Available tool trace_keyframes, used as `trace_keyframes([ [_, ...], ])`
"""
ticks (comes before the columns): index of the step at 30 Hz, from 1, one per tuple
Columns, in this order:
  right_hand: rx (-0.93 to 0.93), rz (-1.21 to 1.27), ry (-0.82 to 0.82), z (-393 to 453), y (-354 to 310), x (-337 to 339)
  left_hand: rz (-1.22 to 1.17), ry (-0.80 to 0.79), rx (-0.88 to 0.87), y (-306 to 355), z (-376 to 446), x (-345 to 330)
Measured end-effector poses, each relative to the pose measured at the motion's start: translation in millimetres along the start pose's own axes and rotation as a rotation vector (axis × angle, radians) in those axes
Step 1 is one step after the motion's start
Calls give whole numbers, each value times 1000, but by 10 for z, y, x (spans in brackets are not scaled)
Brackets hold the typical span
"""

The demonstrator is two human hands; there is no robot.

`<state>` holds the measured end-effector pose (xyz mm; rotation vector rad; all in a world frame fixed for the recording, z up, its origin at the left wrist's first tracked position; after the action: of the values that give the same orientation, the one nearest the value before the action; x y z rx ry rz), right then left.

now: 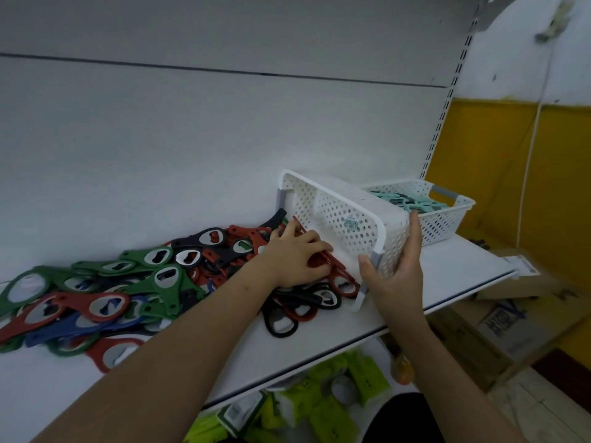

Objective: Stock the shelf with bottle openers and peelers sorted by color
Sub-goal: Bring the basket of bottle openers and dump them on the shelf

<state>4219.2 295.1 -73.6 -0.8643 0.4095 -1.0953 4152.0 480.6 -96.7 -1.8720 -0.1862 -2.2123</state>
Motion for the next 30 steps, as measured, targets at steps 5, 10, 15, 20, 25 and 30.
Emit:
trace_keyframes([
  [5, 155, -119, -60, 46, -204, -46, 19, 113, -4, -150, -147, 99],
  [10, 226, -177, -10, 165, -338, 104, 125, 4, 74, -255, -169, 85],
  [15, 207, -93, 82, 313, -481, 278, 152, 58, 170, -181, 0, 133],
  [20, 177, -90, 46, 277, -414, 323, 135, 228, 246, -236, 106, 215],
  [25, 72, 94, 133, 289, -227, 466, -98, 397, 292, -368, 138, 330],
  [30, -73, 325, 150, 391, -105, 653, -693, 575, 451, -399, 67, 631],
])
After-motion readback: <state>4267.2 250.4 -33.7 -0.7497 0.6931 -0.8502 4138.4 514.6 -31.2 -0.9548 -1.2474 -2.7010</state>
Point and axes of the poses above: each hand's wrist, its own z-axis towards the middle knuckle, its own x-axis out of the back of the hand, y = z × x, the point moved 6 cm from there along z, towards the middle knuckle, and after that the axes turned 5 degrees about z, right-handed, at the moved point
